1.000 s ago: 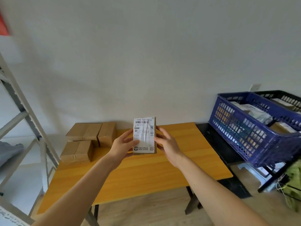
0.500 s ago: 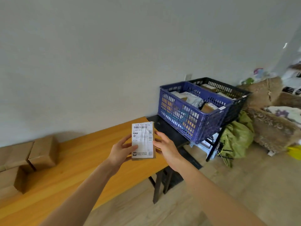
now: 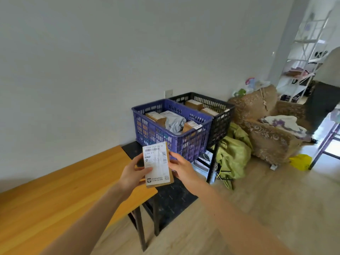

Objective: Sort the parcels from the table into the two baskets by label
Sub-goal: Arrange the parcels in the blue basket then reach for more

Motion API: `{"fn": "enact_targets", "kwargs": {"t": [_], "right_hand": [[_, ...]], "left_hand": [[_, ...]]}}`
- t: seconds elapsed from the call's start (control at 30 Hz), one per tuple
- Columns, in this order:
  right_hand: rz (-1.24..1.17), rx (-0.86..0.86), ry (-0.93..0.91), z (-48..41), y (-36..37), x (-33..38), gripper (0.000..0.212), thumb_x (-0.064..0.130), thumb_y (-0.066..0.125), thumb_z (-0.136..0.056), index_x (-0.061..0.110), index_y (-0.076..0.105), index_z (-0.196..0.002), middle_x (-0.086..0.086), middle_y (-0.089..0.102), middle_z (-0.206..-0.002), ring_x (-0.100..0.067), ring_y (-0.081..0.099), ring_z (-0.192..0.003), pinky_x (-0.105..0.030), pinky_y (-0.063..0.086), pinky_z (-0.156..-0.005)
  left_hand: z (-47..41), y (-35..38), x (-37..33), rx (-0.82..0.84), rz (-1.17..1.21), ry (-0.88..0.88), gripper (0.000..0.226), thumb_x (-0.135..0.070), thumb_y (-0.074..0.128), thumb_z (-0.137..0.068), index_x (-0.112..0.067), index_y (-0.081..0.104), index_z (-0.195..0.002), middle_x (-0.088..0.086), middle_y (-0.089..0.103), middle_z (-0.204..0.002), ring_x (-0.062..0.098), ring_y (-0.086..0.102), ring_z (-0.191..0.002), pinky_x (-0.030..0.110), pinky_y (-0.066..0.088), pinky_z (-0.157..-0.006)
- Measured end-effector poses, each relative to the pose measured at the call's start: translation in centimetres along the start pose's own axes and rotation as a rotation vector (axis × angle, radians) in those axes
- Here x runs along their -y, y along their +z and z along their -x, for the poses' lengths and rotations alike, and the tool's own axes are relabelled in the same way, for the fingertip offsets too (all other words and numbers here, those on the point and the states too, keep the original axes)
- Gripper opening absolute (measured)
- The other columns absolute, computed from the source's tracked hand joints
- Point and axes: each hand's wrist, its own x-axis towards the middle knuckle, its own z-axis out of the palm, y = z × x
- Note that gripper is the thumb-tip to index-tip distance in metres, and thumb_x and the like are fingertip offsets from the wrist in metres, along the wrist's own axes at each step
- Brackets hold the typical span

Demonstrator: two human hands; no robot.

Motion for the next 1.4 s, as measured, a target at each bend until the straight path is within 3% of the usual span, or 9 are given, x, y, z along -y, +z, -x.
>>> {"fn": "enact_targets", "kwargs": {"t": [0.2,0.3,0.5,0.73,0.83,0.93,1.0,1.17,1.4], "right_hand": [[-0.022,-0.032,0.003,-1.0,-8.2,-1.3,0.033,0.014,0.057,-0.096,0.043,0.057,-0.112,0.001,0.065,-0.122,-0.021,0.060,-0.117,-0.048,0.048,-0.101],[-0.029,-0.032,0.017,-1.8,-11.1,-1.6,0.033,0.015,0.058,-0.094,0.045,0.059,-0.109,0.000,0.065,-0.123,-0.023,0.058,-0.119,-0.054,0.045,-0.103],[-0.069,-0.054,0.010,-4.5,-15.7,-0.8,0.033,0.008,0.052,-0.098,0.029,0.054,-0.123,-0.003,0.065,-0.118,-0.022,0.060,-0.113,-0.032,0.050,-0.080],[-0.109,-0.089,-0.010,-11.4,-19.3,1.0,0.034,0.008,0.051,-0.098,0.026,0.056,-0.126,-0.006,0.067,-0.116,-0.026,0.063,-0.107,-0.047,0.049,-0.091],[-0.117,-0.091,-0.034,-14.9,-21.0,2.5,0.032,0.009,0.051,-0.098,0.022,0.057,-0.127,-0.007,0.067,-0.114,-0.024,0.064,-0.105,-0.045,0.053,-0.088],[-0.115,-0.067,-0.048,-18.6,-22.5,3.9,0.033,0.007,0.051,-0.098,0.018,0.055,-0.130,-0.003,0.068,-0.108,-0.022,0.066,-0.102,-0.035,0.055,-0.076],[-0.101,-0.049,-0.049,-21.2,-23.4,4.8,0.039,0.004,0.052,-0.097,0.017,0.051,-0.134,-0.007,0.068,-0.114,-0.022,0.066,-0.101,-0.037,0.056,-0.079],[-0.055,0.008,-0.026,-27.2,-25.2,6.5,0.049,0.000,0.054,-0.095,0.032,0.044,-0.131,-0.009,0.068,-0.108,-0.021,0.067,-0.096,-0.033,0.056,-0.077],[0.041,0.084,0.009,-34.7,-26.1,5.9,0.066,-0.004,0.051,-0.094,0.040,0.036,-0.141,-0.005,0.067,-0.108,-0.024,0.064,-0.107,-0.048,0.051,-0.093]], "left_hand": [[-2.8,8.0,-1.3,0.011,-0.016,-0.034,0.069,-0.009,0.063,-0.091,-0.034,0.032,-0.147,0.008,0.069,-0.107,0.024,0.070,-0.095,0.038,0.060,-0.071],[-4.4,10.5,-1.7,0.021,-0.032,-0.059,0.068,-0.009,0.062,-0.092,-0.037,0.031,-0.146,0.009,0.069,-0.109,0.025,0.070,-0.097,0.046,0.059,-0.080],[-8.4,13.9,-3.1,0.054,-0.039,-0.048,0.064,-0.008,0.060,-0.094,-0.037,0.034,-0.145,0.007,0.068,-0.111,0.025,0.069,-0.099,0.044,0.060,-0.078],[-15.7,15.5,-6.0,0.071,-0.064,0.032,0.060,-0.009,0.058,-0.095,-0.035,0.036,-0.144,0.003,0.068,-0.108,0.021,0.069,-0.097,0.036,0.060,-0.074],[-18.9,16.2,-7.6,0.071,-0.026,0.067,0.060,-0.008,0.058,-0.095,-0.035,0.037,-0.144,0.003,0.068,-0.107,0.017,0.069,-0.092,0.027,0.059,-0.062],[-22.3,16.7,-9.1,0.066,-0.002,0.095,0.061,-0.006,0.059,-0.094,-0.035,0.039,-0.144,0.002,0.068,-0.110,0.014,0.070,-0.091,0.026,0.059,-0.063],[-24.7,16.9,-10.2,0.063,-0.002,0.110,0.063,-0.003,0.059,-0.093,-0.034,0.039,-0.144,0.005,0.067,-0.111,0.015,0.069,-0.091,0.026,0.059,-0.064],[-31.0,16.7,-12.0,0.051,-0.048,0.117,0.069,-0.002,0.062,-0.091,-0.036,0.036,-0.145,0.005,0.070,-0.106,0.022,0.069,-0.097,0.045,0.058,-0.084],[-37.2,16.5,-11.9,0.011,-0.043,0.075,0.079,-0.001,0.062,-0.090,-0.043,0.029,-0.146,0.002,0.069,-0.104,0.018,0.070,-0.092,0.040,0.060,-0.076]]}}
